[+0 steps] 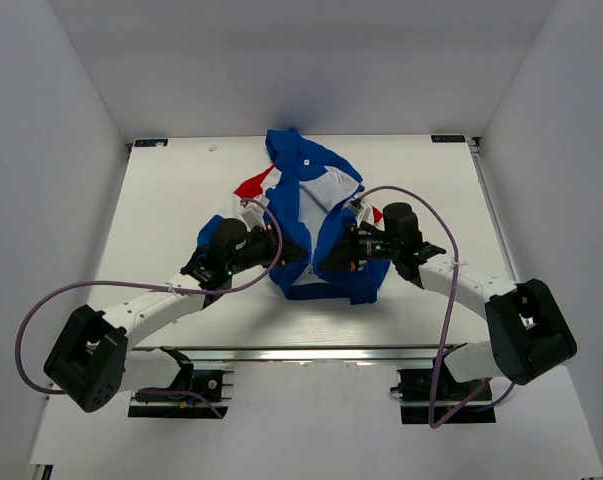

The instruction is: Zip up the jacket

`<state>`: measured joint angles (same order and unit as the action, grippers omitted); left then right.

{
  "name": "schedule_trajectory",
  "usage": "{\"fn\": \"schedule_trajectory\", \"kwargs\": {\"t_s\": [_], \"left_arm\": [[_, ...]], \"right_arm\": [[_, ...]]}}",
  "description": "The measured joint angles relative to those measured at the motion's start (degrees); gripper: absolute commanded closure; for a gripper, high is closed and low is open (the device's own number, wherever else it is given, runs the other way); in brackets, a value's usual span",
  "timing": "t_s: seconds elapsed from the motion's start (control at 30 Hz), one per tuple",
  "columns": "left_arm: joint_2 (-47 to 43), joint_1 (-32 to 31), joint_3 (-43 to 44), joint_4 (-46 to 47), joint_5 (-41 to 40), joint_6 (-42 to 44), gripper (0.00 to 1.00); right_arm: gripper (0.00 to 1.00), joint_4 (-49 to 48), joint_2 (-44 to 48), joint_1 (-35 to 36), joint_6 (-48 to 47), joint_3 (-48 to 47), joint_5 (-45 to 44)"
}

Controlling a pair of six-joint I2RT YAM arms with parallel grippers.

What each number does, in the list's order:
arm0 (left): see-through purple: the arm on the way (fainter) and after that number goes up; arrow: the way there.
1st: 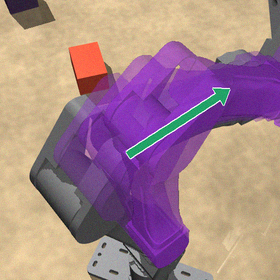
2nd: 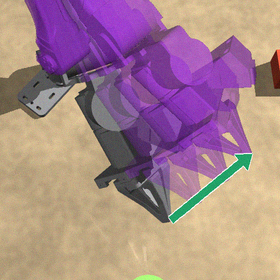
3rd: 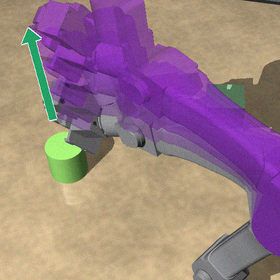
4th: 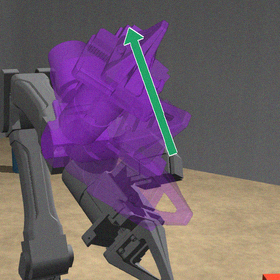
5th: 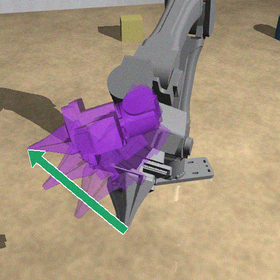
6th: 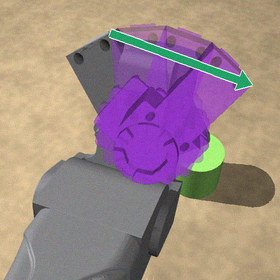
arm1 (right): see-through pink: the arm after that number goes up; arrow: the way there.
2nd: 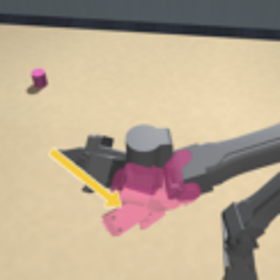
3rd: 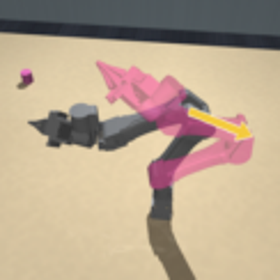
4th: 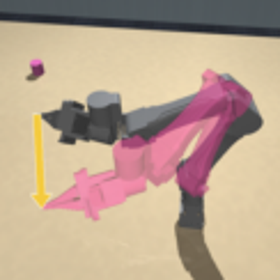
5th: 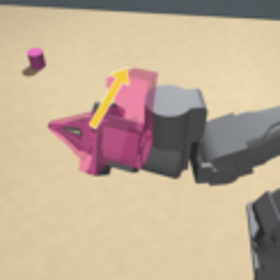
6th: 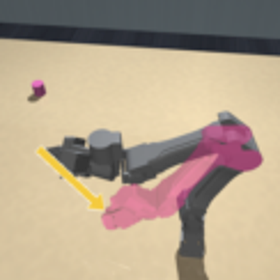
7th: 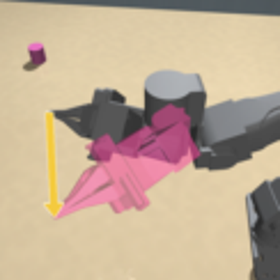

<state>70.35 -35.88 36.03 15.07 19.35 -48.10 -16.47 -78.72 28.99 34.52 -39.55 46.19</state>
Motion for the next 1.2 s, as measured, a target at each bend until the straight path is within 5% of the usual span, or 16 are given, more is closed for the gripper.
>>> {"fn": "schedule_trajectory", "kwargs": {"t_s": [1.2], "left_arm": [[-0.13, -1.22, -0.02, -2.86, -4.85, 0.28, 1.00]], "right_arm": [[1.00, -1.03, 0.44, 0.02, 3.78, -0.09, -3.28]]}}
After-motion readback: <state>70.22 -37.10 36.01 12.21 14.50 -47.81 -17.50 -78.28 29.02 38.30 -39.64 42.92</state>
